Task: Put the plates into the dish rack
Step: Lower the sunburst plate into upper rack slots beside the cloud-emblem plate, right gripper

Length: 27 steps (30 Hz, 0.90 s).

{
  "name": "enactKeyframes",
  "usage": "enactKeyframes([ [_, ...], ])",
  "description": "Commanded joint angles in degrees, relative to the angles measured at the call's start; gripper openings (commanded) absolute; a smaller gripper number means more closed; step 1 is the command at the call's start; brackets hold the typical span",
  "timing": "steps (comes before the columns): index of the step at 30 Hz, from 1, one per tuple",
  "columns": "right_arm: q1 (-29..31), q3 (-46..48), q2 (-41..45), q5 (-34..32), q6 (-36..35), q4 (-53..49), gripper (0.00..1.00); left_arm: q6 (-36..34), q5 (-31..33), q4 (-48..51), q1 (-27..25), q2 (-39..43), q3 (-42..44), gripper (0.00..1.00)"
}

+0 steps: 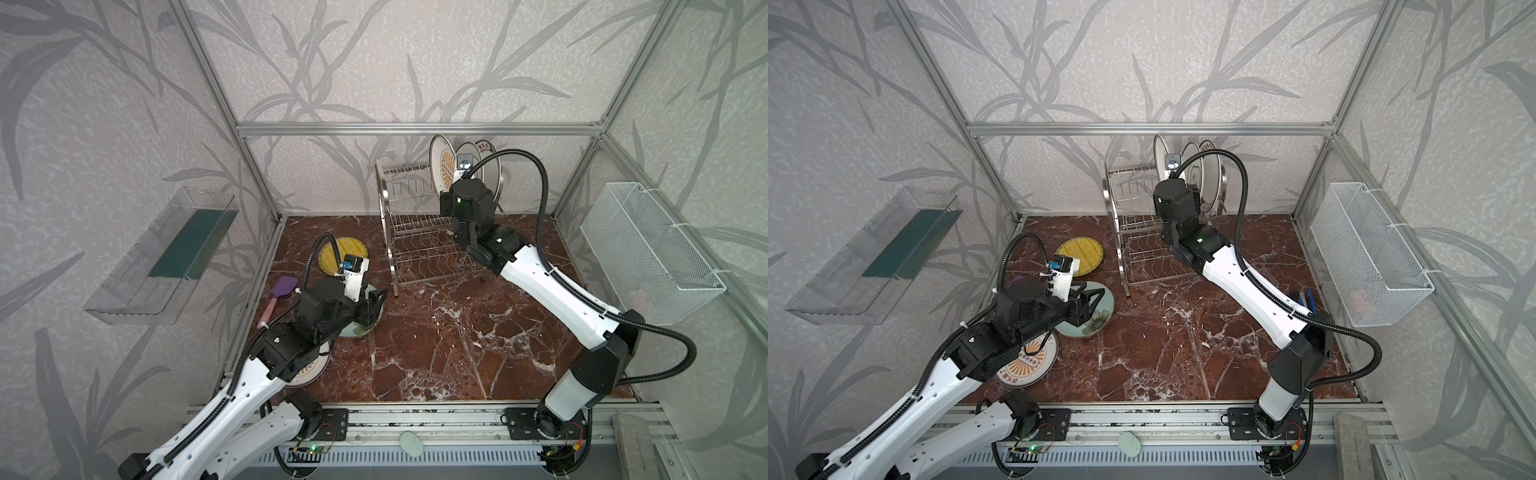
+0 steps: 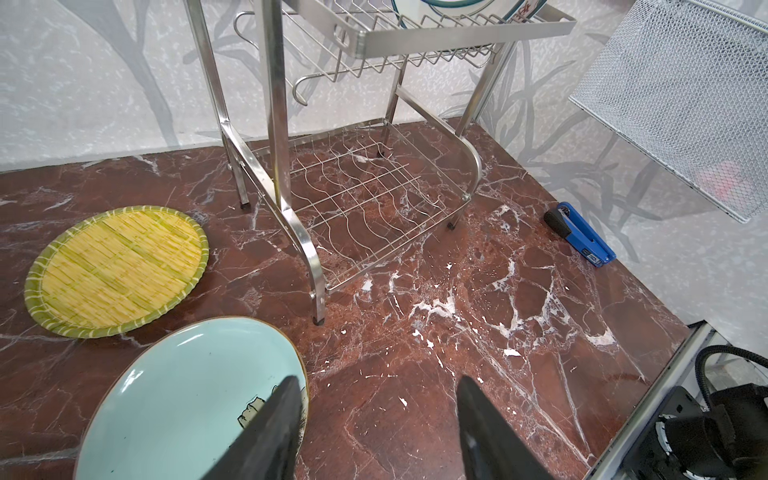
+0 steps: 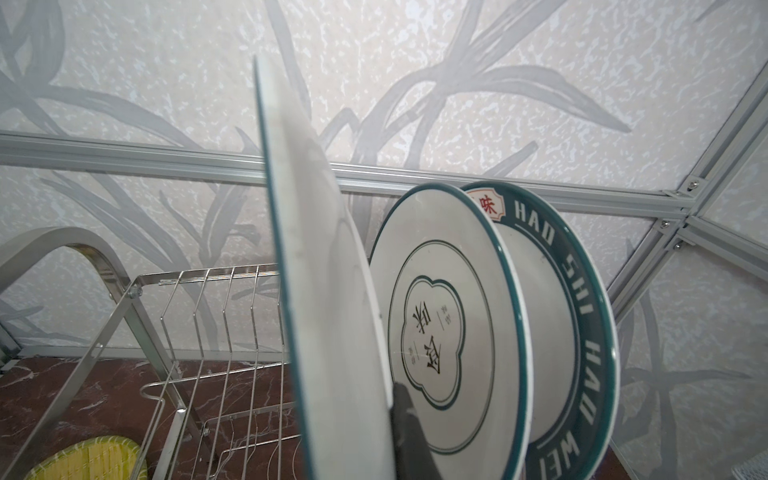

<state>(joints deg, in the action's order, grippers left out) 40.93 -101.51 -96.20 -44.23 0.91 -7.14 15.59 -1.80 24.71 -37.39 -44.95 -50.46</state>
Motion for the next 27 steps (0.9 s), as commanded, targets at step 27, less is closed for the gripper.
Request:
enactKeyframes([
  [27,-3.2,-6.9,-4.6,-3.5,0.0,-0.4,0.0,-0.3,1.5,-0.3,0.0,0.3,0.5,0.58],
])
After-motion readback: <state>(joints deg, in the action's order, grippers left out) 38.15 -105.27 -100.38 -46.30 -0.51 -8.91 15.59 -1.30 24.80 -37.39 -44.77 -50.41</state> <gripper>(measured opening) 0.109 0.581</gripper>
